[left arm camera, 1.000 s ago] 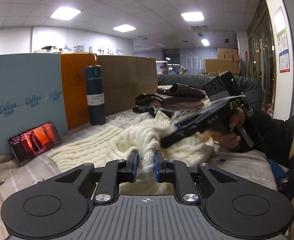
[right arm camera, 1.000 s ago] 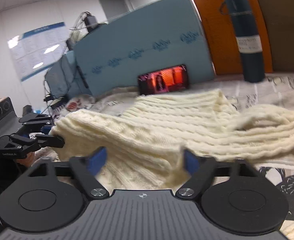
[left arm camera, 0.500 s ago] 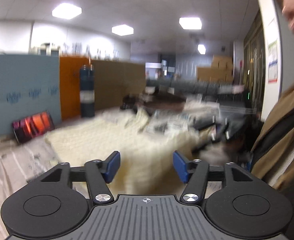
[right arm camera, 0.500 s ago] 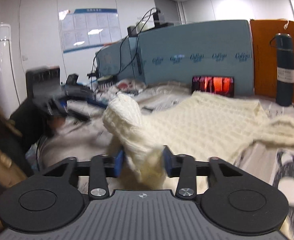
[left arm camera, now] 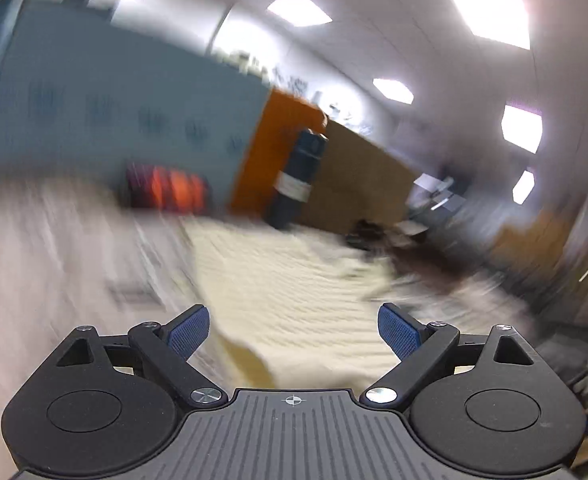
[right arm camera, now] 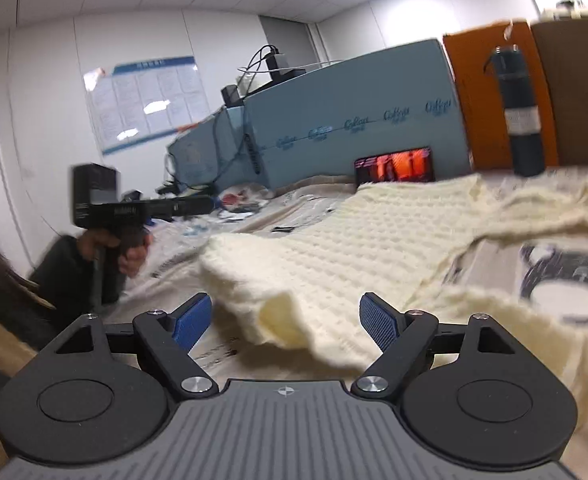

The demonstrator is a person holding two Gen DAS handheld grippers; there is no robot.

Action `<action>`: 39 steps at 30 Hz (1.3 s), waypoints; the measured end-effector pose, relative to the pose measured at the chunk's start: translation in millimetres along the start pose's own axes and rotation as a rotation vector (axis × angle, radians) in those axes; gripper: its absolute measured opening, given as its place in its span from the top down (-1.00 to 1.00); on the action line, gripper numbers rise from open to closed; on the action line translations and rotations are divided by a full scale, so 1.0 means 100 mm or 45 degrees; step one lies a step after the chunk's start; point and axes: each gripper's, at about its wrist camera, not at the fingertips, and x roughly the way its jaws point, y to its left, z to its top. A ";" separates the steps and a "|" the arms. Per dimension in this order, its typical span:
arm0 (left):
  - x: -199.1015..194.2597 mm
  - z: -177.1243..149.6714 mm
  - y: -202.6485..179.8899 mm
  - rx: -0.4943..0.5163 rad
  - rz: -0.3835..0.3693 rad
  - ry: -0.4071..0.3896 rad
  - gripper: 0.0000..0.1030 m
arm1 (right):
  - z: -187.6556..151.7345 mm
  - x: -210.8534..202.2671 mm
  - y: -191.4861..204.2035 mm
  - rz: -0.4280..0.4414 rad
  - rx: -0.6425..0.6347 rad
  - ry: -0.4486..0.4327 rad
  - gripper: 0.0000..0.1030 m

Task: Fold clothes

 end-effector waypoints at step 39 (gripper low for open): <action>0.40 -0.69 -1.08 0.967 0.194 0.355 -0.97 | -0.02 -0.55 -0.26 -0.448 0.306 -0.350 -0.71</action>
